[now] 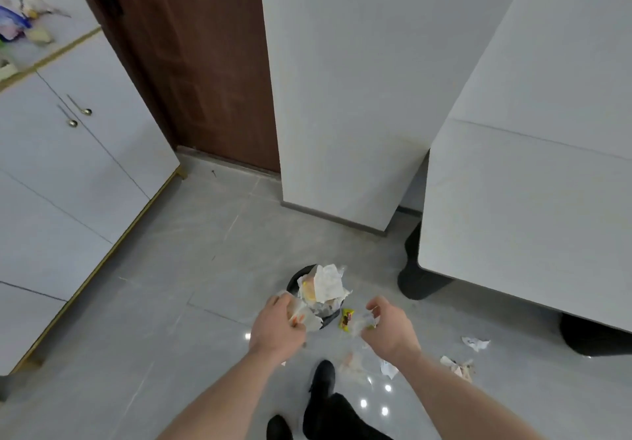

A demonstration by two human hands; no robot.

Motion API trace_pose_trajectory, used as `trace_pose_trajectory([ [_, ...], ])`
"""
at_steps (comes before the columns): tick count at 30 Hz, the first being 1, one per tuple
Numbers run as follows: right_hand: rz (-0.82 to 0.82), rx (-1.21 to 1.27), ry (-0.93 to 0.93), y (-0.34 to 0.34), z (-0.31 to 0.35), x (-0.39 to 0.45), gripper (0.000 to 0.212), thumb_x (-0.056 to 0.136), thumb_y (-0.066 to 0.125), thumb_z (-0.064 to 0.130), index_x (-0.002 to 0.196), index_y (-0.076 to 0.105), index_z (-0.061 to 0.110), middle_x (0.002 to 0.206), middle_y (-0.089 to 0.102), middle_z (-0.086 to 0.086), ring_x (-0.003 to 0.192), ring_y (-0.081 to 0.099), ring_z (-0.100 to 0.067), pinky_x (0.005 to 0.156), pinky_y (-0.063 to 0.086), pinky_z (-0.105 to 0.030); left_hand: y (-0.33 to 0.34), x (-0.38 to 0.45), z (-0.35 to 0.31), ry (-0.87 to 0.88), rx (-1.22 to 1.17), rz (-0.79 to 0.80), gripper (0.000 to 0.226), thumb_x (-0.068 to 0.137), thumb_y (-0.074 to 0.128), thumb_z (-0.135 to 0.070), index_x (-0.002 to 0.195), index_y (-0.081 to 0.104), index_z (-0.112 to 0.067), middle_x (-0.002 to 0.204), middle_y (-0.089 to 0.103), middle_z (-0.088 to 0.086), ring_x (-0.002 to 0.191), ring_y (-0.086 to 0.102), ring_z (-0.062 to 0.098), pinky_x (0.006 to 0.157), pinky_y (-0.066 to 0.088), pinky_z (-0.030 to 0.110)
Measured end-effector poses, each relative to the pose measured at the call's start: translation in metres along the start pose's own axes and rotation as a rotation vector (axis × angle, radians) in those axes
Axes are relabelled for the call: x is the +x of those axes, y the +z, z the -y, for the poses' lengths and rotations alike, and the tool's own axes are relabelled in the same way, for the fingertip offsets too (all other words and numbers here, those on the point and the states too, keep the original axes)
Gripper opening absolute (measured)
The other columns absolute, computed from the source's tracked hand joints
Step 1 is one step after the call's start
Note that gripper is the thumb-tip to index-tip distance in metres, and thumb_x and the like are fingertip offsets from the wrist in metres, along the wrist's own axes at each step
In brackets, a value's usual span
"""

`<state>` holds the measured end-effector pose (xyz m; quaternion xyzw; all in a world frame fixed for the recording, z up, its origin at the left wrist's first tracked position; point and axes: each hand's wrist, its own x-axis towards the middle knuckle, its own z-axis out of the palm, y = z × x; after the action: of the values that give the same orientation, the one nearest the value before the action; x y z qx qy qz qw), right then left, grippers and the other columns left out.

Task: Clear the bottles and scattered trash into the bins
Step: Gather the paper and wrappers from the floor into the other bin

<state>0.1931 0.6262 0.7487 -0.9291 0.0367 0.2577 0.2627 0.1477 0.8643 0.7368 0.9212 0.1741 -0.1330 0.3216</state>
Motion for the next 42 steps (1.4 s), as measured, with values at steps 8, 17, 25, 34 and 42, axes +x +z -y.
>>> trace_pose_trajectory([
  [8,-0.008,0.135,0.117,0.0,0.01,0.078,0.036,0.075,0.06,0.016,0.107,0.051,0.031,0.1,0.058,0.011,0.081,0.059,-0.008,0.065,0.05,-0.023,-0.011,0.093,-0.011,0.058,0.041,0.033,0.024,0.079,0.064,-0.03,0.101,0.056,-0.031,0.102,0.051,-0.014,0.085,0.059,0.011,0.076,0.051,0.029],
  [17,-0.018,0.268,0.218,0.011,0.045,0.138,0.04,0.074,0.063,0.019,0.113,0.058,0.025,0.101,0.061,0.01,0.086,0.06,-0.013,0.058,0.038,-0.014,-0.032,0.172,-0.012,0.076,0.069,0.147,0.019,0.077,0.068,-0.03,0.092,0.055,-0.029,0.098,0.051,-0.013,0.079,0.058,0.01,0.073,0.049,0.031],
  [25,-0.162,0.389,0.454,0.027,0.059,0.175,0.032,0.074,0.066,0.014,0.101,0.055,0.027,0.094,0.061,0.008,0.078,0.059,-0.009,0.064,0.046,-0.022,-0.027,0.269,-0.014,0.234,0.169,0.332,0.025,0.077,0.065,-0.029,0.099,0.054,-0.029,0.1,0.049,-0.015,0.083,0.054,0.013,0.075,0.047,0.028],
  [34,-0.201,0.484,0.581,0.096,0.049,0.25,0.035,0.073,0.063,0.028,0.106,0.057,0.031,0.098,0.06,0.015,0.076,0.066,-0.01,0.066,0.055,-0.03,0.031,0.366,0.026,0.263,0.237,0.457,0.027,0.078,0.064,-0.028,0.104,0.055,-0.03,0.106,0.052,-0.013,0.089,0.056,0.013,0.078,0.047,0.028],
  [42,-0.195,0.51,0.625,0.191,-0.005,0.34,0.033,0.085,0.059,0.025,0.118,0.058,0.027,0.104,0.061,0.017,0.083,0.064,-0.007,0.062,0.045,-0.019,0.139,0.417,0.077,0.231,0.272,0.529,0.024,0.077,0.063,-0.023,0.097,0.054,-0.033,0.099,0.05,-0.017,0.081,0.054,0.007,0.072,0.046,0.026],
])
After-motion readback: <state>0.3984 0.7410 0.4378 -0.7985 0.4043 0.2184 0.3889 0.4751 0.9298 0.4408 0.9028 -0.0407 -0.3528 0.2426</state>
